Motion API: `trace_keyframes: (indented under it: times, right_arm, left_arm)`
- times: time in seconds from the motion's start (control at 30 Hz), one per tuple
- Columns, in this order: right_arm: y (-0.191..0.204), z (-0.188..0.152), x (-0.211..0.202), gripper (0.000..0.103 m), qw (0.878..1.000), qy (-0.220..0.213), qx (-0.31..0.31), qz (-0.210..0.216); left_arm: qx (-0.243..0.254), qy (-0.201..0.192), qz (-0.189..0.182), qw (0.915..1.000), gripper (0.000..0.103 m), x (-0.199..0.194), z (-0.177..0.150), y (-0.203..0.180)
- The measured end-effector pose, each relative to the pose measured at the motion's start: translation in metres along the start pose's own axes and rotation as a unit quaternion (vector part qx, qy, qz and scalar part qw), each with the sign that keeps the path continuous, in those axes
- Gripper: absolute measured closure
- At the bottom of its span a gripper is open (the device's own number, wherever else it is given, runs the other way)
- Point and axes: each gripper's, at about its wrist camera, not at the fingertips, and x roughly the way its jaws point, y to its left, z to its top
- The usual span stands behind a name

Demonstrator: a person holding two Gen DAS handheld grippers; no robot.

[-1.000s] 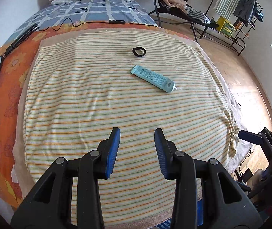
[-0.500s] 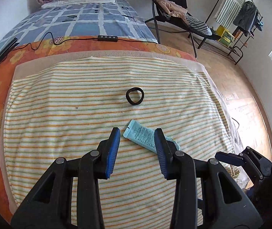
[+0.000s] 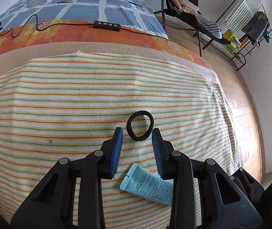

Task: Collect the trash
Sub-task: 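Lower the left tool onto the black hair tie and close it, then grasp the light-blue tube with the right tool while the left tool holds the hair tie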

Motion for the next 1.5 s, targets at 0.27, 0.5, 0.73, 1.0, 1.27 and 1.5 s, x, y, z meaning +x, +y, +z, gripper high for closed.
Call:
trace_keyframes:
  times: [0.27,0.5,0.73,1.0,1.27,1.5]
  right_arm:
    - [-0.004,0.006,0.020,0.020,1.000,0.010,-0.003,-0.002]
    - [-0.002,0.009,0.030,0.022,1.000,0.017,-0.013,-0.008]
    - [0.012,0.003,0.037,0.031,0.998,0.027,-0.050,-0.037]
    - [0.014,0.003,0.033,0.062,0.999,0.027,-0.037,-0.029]
    - [0.018,-0.001,0.027,0.068,0.999,0.027,-0.019,-0.033]
    - [0.027,-0.010,0.013,0.068,0.999,0.028,-0.009,-0.031]
  left_arm:
    - [-0.006,0.001,0.018,0.9998,0.098,0.017,0.007,0.004]
    - [0.000,-0.015,0.030,0.9994,0.099,0.013,0.005,0.004]
    - [0.002,-0.026,0.039,0.9989,0.099,0.001,0.006,0.008]
    - [0.002,-0.036,0.049,0.9982,0.099,-0.017,-0.001,0.016]
    - [0.004,-0.042,0.058,0.9974,0.099,-0.040,-0.016,0.024]
    - [0.007,-0.045,0.061,0.9971,0.099,-0.068,-0.047,0.026]
